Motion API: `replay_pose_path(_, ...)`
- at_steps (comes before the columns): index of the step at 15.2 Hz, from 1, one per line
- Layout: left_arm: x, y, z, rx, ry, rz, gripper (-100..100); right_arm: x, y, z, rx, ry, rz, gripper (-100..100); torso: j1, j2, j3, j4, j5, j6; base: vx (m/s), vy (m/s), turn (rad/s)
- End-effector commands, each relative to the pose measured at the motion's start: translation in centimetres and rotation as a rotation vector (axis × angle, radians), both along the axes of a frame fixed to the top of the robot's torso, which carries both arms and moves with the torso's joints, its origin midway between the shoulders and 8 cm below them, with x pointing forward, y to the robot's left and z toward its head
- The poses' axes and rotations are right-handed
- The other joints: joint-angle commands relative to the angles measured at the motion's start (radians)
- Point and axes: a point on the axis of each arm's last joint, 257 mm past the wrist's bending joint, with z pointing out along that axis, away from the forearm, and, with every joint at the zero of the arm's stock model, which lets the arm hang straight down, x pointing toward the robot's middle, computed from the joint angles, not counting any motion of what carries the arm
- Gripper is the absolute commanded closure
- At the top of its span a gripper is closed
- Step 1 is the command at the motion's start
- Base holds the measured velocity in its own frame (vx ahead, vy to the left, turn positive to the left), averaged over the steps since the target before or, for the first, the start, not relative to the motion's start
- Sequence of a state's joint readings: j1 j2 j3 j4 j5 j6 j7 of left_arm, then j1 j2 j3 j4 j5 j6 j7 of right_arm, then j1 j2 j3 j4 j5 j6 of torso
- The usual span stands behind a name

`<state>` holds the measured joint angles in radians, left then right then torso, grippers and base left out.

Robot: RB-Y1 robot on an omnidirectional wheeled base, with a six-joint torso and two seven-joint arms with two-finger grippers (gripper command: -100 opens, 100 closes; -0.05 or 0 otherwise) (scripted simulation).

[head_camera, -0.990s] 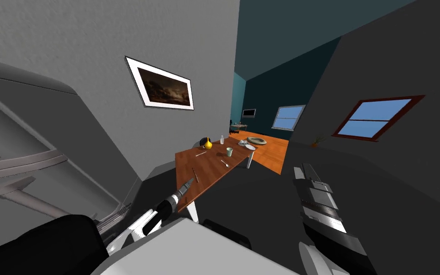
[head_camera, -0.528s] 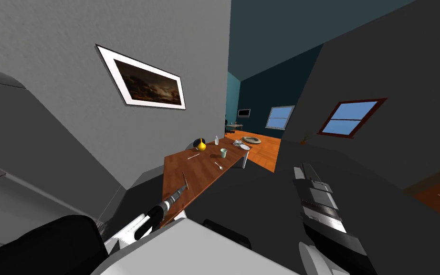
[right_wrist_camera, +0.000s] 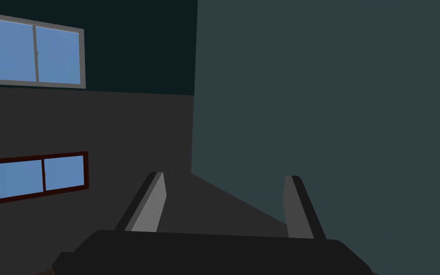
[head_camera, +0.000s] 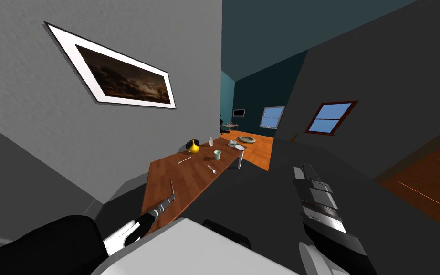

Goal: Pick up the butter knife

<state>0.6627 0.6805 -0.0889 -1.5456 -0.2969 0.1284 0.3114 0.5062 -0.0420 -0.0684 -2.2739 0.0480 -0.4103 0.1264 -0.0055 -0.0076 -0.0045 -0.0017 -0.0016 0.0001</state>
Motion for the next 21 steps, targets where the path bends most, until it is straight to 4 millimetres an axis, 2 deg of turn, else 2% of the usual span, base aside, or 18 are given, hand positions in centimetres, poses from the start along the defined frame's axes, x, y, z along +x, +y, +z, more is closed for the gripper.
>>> replay_pose_path(1,-2.6,2.6,-0.9,0.04,0.068,0.043,-100,0.0,0.0,0.0,0.0,0.0,0.0,0,0.0,0.0,0.0,0.0,0.0,0.0,0.137,-0.044,-0.13)
replay_pose_path(2,-2.6,2.6,-0.9,0.04,0.068,0.043,-100,0.0,0.0,0.0,0.0,0.0,0.0,0,0.0,0.0,0.0,0.0,0.0,0.0,0.134,-0.045,-0.111)
replay_pose_path(3,-4.3,4.3,-1.4,0.068,0.112,0.07,-100,0.0,0.0,0.0,0.0,0.0,0.0,0,0.0,0.0,0.0,0.0,0.0,0.0,0.143,-0.054,-0.144)
replay_pose_path(4,-4.3,4.3,-1.4,0.068,0.112,0.07,-100,0.0,0.0,0.0,0.0,0.0,0.0,0,0.0,0.0,0.0,0.0,0.0,0.0,0.128,-0.052,-0.117)
replay_pose_path(6,-7.7,7.4,-2.1,0.121,0.192,0.122,-100,0.0,0.0,0.0,0.0,0.0,0.0,0,0.0,0.001,0.0,0.0,0.0,0.0,0.144,-0.058,-0.157)
replay_pose_path(7,-7.7,7.4,-2.1,0.121,0.192,0.122,-100,0.0,0.0,0.0,0.0,0.0,0.0,0,-0.001,0.0,0.0,0.0,0.0,0.0,0.16,-0.06,-0.13)
replay_pose_path(10,-12.1,11.1,-2.3,0.19,0.289,0.188,-100,0.0,0.0,0.0,0.0,0.0,0.0,0,0.001,-0.002,-0.001,0.0,0.0,0.0,0.184,-0.026,-0.144)
replay_pose_path(11,-12.1,11.1,-2.3,0.19,0.289,0.188,-100,0.0,0.0,0.0,0.0,0.0,0.0,0,0.001,-0.003,-0.002,-0.001,0.0,0.0,0.168,-0.025,-0.108)
replay_pose_path(13,-14.5,12.9,-2.3,0.227,0.338,0.223,-100,0.0,0.0,0.0,0.0,0.0,0.0,0,0.001,-0.001,-0.001,0.0,0.0,0.0,0.138,-0.028,-0.099)
replay_pose_path(14,-14.5,12.9,-2.3,0.227,0.338,0.223,-100,0.0,0.0,0.0,0.0,0.0,0.0,0,0.0,0.0,0.0,0.0,0.0,0.0,0.114,-0.024,-0.077)
replay_pose_path(16,-16.8,14.6,-2.1,0.263,0.384,0.256,-100,0.0,0.0,0.0,0.0,0.0,0.0,0,0.001,0.002,0.001,0.0,0.0,0.0,0.093,-0.023,-0.086)
replay_pose_path(17,-15.2,13.9,-2.2,0.242,0.357,0.235,-100,0.0,0.0,0.0,0.0,0.0,0.0,0,0.001,0.003,0.002,0.001,0.0,0.0,0.063,-0.012,-0.051)
replay_pose_path(21,-14.8,14.3,-3.4,0.242,0.36,0.251,-100,0.0,0.0,0.0,0.0,0.0,0.0,0,0.004,0.011,0.006,0.002,0.001,0.0,-0.02,0.034,-0.037)
